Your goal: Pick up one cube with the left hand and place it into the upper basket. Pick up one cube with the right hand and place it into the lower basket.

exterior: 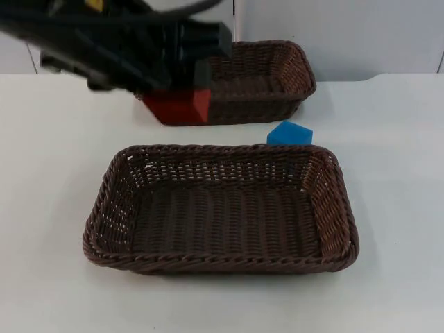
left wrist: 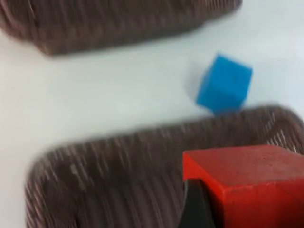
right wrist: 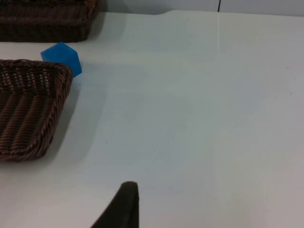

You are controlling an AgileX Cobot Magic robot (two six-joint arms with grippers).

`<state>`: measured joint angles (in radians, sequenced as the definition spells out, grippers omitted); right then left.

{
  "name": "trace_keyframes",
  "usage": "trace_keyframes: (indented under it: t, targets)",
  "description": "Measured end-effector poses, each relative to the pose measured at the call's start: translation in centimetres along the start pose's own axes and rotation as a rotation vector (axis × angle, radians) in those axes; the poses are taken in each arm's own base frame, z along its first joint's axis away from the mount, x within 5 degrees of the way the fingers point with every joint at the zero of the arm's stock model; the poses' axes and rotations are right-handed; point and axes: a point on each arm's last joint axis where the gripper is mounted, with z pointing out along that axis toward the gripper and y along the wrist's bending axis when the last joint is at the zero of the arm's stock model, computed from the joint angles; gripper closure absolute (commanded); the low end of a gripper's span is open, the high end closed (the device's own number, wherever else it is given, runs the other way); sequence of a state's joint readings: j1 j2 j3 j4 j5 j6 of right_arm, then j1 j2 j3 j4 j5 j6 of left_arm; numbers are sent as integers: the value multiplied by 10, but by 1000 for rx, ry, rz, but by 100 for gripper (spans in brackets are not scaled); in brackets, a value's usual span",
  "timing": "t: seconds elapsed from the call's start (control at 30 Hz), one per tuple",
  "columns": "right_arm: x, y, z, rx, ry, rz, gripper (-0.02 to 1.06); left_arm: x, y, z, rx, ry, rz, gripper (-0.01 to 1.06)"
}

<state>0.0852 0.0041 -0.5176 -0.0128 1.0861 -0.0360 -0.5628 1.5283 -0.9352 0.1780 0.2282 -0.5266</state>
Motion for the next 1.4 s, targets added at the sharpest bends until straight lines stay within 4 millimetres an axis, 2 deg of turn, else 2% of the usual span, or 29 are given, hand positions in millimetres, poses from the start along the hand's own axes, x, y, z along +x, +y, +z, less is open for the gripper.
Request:
trace_keyframes:
  t: [0.07,0.1,0.23,0.27,0.43,0.47,0.6,0.67,0.8,0.83,1.0,1.03,1.2,1.23,1.33,1.4]
  targets:
    - [0,0,0,0,0,0,-1,-14,0,5,-8,-7,23,105]
    - [0,0,0,0,0,0,-1,-14,0,5,-8,-7,23,105]
    - [0,0,0,0,0,0,-1,-41,0,19,9,27,84,105]
    - [0,0,0,0,0,0,-1,-41,0,19,9,27,84,105]
    - [0,0,0,0,0,0,-1,-73,5,45,103,59,42,105]
    - [0,0,0,0,0,0,-1,-73,5,45,103,59,42,105]
    - [0,0,0,0,0,0,-1,-91,17,68,129,56,22,105]
    - [0,0,0,0,0,0,-1,-96,20,73,129,51,18,105]
    - [0,0,0,0,0,0,-1,-108,28,103,123,38,5,105]
    - [0,0,0,0,0,0,-1,-108,28,103,123,38,5,105]
    - [0,0,0,0,0,0,-1,-121,36,137,118,12,1,105]
    - [0,0,0,0,0,0,-1,-121,36,137,118,12,1,105]
    - [0,0,0,0,0,0,-1,-130,49,168,103,-32,-8,105]
    - [0,0,0,0,0,0,-1,-130,49,168,103,-32,-8,105]
    - [0,0,0,0,0,0,-1,-128,59,190,90,-40,-18,105]
    - [0,0,0,0,0,0,-1,-128,64,195,82,-51,-23,105]
